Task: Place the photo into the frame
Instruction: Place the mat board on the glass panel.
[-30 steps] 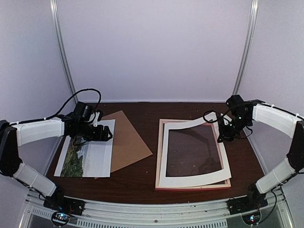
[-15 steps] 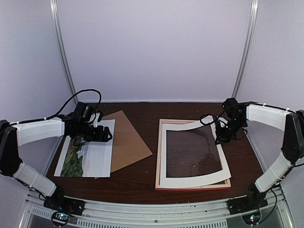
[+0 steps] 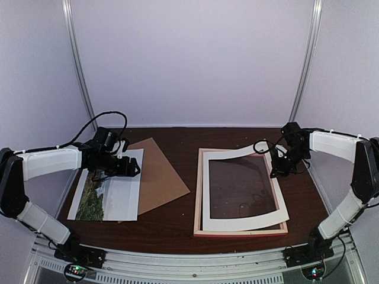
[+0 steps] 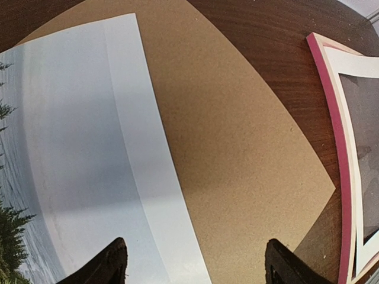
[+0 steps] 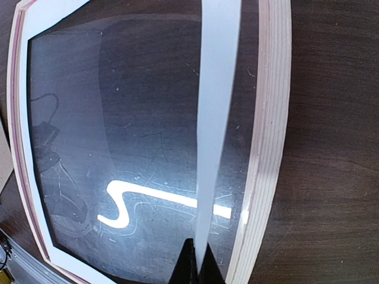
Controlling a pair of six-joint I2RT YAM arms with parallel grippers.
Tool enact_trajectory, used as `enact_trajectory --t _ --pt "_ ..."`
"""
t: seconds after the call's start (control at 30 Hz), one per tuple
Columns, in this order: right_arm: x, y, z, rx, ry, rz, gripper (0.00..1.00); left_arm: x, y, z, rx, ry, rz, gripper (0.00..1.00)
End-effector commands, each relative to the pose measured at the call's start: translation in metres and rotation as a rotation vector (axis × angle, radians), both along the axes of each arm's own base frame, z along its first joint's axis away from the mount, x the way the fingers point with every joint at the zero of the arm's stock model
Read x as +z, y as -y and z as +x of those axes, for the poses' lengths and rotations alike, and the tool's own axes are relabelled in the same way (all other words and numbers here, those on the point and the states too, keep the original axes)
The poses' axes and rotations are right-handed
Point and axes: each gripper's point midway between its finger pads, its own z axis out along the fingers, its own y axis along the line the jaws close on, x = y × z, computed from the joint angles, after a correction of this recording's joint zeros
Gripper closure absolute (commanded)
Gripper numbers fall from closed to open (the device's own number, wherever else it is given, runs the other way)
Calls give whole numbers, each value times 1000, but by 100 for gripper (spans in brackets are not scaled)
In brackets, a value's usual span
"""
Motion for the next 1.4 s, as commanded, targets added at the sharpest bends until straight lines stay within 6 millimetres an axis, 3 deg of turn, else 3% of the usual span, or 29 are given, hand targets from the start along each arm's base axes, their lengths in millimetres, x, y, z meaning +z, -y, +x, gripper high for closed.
enact_trajectory --t 0.0,0.37,0.6,0.87,1.2,1.37 --pt "-5 -7 6 -17 12 59 100 8 6 10 -4 31 -4 20" --pt "-22 -14 6 -39 2 105 100 9 6 10 1 27 -10 20" --pt "-32 -6 4 -41 -18 57 92 9 6 10 2 28 -10 20" --pt "-43 3 2 -45 -45 -1 73 9 7 11 -1 26 -13 20" --pt "-41 19 -1 -57 -47 -94 46 7 6 10 -1 21 -5 19" --pt "-39 21 -2 -56 -45 -106 40 7 6 11 1 22 -1 20"
